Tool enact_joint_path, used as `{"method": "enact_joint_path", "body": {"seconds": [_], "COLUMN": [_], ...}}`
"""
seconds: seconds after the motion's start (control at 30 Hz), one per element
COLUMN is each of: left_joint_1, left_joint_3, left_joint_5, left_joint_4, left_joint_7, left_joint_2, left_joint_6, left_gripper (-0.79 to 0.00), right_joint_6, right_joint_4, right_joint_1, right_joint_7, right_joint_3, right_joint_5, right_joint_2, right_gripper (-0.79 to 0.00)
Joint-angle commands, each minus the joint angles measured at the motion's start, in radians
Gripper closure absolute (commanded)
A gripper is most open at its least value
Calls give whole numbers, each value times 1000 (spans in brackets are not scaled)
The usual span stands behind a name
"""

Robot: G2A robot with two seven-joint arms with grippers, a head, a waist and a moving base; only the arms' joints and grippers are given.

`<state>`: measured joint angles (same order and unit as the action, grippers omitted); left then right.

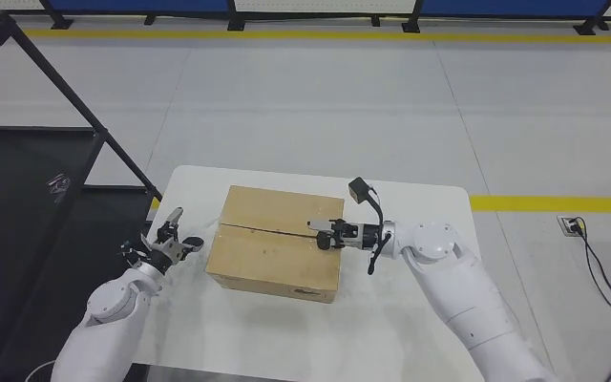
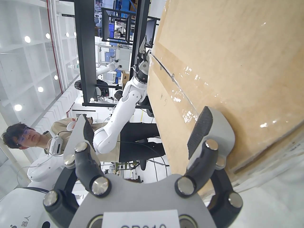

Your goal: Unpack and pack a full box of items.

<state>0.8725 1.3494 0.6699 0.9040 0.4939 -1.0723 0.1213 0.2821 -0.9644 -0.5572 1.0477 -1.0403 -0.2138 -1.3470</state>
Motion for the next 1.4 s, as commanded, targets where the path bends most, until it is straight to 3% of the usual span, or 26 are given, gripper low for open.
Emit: {"method": "enact_joint_path", "body": {"seconds": [0.0, 0.37, 0.8, 1.37], "left_joint_1": [-24, -51, -68, -150], "left_joint_3": [-7, 28, -10, -54], "left_joint_5": [11, 40, -33, 33], "left_joint_4": [-36, -102, -153, -266], "left_joint_7": [-2, 30, 34, -10], "left_joint_2": [-7, -16, -30, -84], "left_joint_6": [17, 155, 87, 135], "left_gripper": [-785, -785, -785, -785], "right_joint_6": [-2, -11, 2, 5], "right_joint_4": [-4, -1, 22, 3], "right_joint_1": [-2, -1, 10, -7], "right_joint_7": [-1, -2, 1, -8], "right_joint_3": [-1, 0, 9, 7], "right_joint_5": [2, -5, -19, -16], "right_joint_2": [1, 3, 0, 5], "right_gripper": [-785, -785, -785, -785]}}
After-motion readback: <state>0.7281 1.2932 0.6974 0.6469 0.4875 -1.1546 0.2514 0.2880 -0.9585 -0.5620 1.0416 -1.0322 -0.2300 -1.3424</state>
